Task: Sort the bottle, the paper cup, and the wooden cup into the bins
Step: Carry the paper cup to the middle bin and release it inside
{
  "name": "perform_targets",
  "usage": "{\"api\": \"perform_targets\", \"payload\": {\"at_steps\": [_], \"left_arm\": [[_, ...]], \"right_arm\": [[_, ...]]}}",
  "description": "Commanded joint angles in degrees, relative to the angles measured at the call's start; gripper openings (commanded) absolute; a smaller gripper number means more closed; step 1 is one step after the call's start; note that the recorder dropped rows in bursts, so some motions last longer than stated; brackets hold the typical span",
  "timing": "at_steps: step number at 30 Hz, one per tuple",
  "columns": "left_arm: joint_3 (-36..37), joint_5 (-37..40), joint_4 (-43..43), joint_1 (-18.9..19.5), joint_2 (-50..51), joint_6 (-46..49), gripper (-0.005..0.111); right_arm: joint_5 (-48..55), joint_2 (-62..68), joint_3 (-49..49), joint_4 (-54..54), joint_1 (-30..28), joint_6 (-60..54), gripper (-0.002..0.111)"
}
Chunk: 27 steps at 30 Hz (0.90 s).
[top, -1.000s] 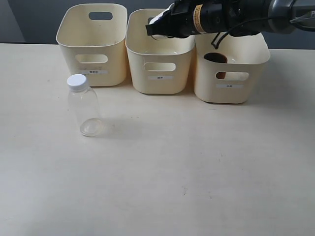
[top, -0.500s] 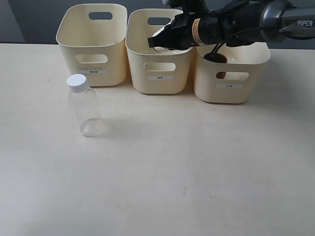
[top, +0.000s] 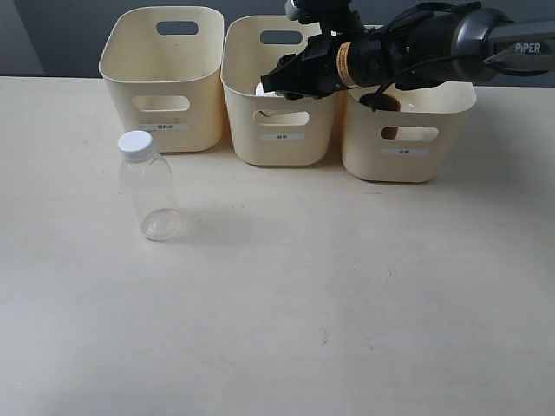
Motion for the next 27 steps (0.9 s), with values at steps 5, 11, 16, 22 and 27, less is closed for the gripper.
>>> {"api": "perform_targets", "payload": {"at_steps": [5,11,16,22,27], "left_arm": [[0.10,-0.41,0.00,0.03,-0.28,-0.08,0.000],[0.10,-0.41,0.00,0.03,-0.28,-0.08,0.000],[0.10,-0.41,0.00,0.03,-0.28,-0.08,0.000],[0.10,-0.41,0.00,0.03,-0.28,-0.08,0.000],[0.10,-0.41,0.00,0.03,-0.28,-0.08,0.000]], "right_arm": [[0.11,-0.10,-0.51,-0.09,-0.40,0.08,0.045],[-1.09,-0.10,-0.51,-0.09,-0.40,0.08,0.045],[-1.09,-0.10,-0.51,-0.09,-0.40,0.08,0.045],[-1.09,-0.10,-0.51,-0.09,-0.40,0.08,0.045],[-1.52,-0.10,-0.51,-0.09,-0.40,0.08,0.045]]}}
